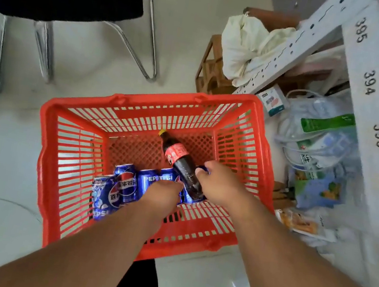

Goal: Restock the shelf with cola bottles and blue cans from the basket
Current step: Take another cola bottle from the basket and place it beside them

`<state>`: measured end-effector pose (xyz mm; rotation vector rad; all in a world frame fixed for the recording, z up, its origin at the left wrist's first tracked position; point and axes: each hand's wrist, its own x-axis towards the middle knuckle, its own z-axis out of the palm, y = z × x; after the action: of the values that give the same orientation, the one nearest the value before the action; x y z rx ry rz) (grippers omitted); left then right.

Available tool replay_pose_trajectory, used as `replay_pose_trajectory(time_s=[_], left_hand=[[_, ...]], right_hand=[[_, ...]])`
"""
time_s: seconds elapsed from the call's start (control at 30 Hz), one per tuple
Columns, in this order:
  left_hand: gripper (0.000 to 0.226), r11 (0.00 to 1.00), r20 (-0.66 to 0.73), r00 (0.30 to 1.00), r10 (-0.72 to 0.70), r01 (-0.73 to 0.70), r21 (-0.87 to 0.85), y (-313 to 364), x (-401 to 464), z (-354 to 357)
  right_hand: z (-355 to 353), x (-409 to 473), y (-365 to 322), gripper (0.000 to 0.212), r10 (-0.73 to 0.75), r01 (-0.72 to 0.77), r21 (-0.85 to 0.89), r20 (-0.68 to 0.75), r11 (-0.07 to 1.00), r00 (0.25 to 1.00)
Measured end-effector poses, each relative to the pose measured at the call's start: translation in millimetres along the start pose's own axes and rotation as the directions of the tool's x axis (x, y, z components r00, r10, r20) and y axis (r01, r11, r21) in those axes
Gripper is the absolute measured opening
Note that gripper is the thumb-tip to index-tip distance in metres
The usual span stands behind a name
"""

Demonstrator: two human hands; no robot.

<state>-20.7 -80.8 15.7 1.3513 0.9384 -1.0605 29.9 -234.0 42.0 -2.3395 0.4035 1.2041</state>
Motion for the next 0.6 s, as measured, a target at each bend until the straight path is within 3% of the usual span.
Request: replay_pose_trajectory(time_s=[0.1, 0.33, 0.5, 0.6], left_hand=[[0.006, 0.999, -0.01, 1.0, -0.01, 0.009, -0.047, -7, 19, 3], [0.031, 0.992, -0.017, 1.0, -0.02, 0.018, -0.123, -10, 33, 8], [0.025, 0.961, 0.017, 1.0, -0.017, 0.021, -0.274, -12, 37, 18], [0.019, 0.938, 0.029, 0.999, -0.035, 0.043, -0.343, -14, 34, 17]], right_hand=[[18, 30, 10, 0.025, 0.024, -0.024, -0.016, 0.008, 1.0, 1.0], [23, 41, 15, 0.029, 0.011, -0.011, -0.035, -0.004, 0.999, 1.0], [13, 50, 11, 0.035, 0.061, -0.061, 0.004, 0.005, 0.998, 0.998], [18, 53, 8, 0.043, 0.098, -0.11, 0.148, 0.089, 0.983, 0.991]])
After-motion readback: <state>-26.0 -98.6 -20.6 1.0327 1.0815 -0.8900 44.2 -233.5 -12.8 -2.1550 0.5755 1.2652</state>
